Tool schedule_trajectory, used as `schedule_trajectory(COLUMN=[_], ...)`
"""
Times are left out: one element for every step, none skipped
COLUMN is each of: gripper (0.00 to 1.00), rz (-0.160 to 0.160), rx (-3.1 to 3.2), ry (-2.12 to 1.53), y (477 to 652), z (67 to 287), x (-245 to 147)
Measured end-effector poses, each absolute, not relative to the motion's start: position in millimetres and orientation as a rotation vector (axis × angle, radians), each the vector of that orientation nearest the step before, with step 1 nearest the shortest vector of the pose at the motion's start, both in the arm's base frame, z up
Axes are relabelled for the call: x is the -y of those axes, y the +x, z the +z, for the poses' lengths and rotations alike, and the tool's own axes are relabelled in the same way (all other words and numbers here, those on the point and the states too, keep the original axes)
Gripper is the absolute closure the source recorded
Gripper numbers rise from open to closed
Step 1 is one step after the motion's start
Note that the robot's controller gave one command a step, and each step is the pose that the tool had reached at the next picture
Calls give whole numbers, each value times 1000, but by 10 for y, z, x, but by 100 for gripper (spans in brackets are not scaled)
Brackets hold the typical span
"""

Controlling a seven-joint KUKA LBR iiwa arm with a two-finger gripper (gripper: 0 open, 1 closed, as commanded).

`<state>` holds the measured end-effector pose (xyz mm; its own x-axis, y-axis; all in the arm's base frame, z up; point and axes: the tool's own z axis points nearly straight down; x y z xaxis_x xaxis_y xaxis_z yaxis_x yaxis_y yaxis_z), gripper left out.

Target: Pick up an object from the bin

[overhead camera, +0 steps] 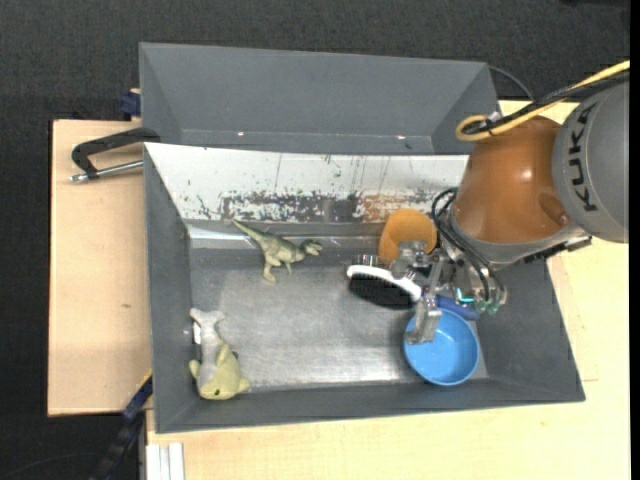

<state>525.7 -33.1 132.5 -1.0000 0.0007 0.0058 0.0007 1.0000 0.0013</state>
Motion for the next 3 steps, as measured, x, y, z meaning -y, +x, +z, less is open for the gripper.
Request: schedule_trajectory(gripper=[0,0,100], rz=[-4,-7,-4], rx=[3153,3129,3132], ry=[-81,-274,-277], y=[5431,5445,5450], z=[1036,703,710], x=[228,103,121])
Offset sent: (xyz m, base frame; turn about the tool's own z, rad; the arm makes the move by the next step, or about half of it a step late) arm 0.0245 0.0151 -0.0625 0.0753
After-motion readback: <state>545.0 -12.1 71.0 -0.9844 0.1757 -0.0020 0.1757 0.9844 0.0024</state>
